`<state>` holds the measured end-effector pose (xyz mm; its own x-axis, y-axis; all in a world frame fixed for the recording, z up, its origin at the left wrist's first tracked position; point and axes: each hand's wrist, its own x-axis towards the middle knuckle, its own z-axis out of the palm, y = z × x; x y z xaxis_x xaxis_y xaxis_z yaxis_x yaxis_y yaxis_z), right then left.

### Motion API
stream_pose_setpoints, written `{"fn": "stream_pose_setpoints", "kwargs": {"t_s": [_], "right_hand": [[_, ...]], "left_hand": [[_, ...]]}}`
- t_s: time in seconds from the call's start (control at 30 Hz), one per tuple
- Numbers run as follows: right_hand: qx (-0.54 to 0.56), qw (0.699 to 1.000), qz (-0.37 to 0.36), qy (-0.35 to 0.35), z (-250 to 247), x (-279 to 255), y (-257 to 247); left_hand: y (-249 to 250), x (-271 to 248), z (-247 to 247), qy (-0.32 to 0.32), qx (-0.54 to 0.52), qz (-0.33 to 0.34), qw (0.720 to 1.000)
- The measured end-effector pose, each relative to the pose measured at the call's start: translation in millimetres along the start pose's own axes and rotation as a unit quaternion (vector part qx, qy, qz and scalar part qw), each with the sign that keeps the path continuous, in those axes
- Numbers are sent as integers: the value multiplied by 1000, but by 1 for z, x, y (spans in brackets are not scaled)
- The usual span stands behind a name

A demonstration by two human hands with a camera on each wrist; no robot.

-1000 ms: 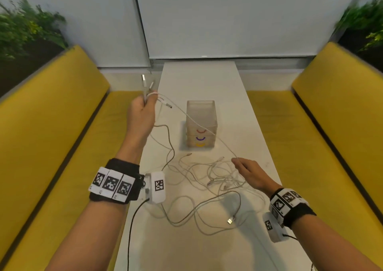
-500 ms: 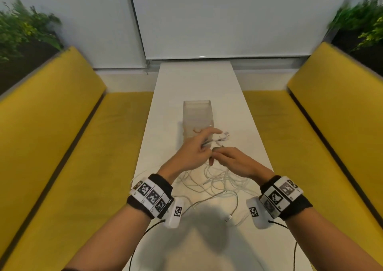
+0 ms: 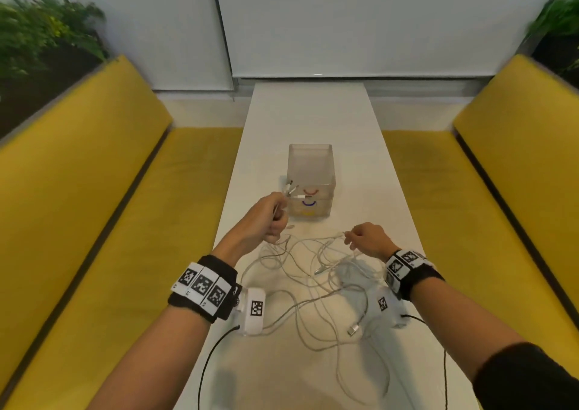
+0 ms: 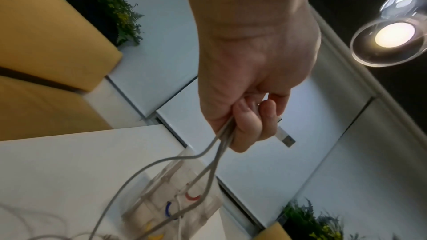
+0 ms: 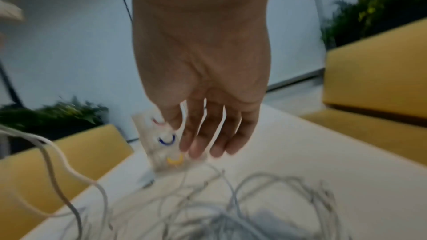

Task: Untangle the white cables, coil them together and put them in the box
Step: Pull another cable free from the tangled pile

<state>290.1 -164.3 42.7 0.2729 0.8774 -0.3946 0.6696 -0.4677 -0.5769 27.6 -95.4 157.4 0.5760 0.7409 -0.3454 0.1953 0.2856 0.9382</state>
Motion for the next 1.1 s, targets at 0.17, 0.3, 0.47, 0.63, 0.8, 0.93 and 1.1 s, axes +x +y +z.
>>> {"fn": "stream_pose_setpoints", "kwargs": {"t_s": [0.17,0.3,0.47,0.63,0.8,0.93,1.1], "right_hand": [[4,993,37,115,28,49,0],[-51,992,93,63,42,68,2],[-55,986,158,17,56,82,8],[-73,984,162,24,61,92,8],[-31,989,128,60,59,95,-6],[146,967,-35,204,37,78,-35],[362,900,-227,88,-29,13,-112]], "left_hand": [[-10,9,-5,19,-67,-59,996],[-13,13,-7,23,-39,-44,998],[-18,21,-9,39,-55,-57,996],[-23,30,-3,47,-59,-87,993],[-22,29,-4,63,-32,-74,995],[-23,25,-12,98,-8,-39,994],[0,16,1,107,35,62,992]]}}
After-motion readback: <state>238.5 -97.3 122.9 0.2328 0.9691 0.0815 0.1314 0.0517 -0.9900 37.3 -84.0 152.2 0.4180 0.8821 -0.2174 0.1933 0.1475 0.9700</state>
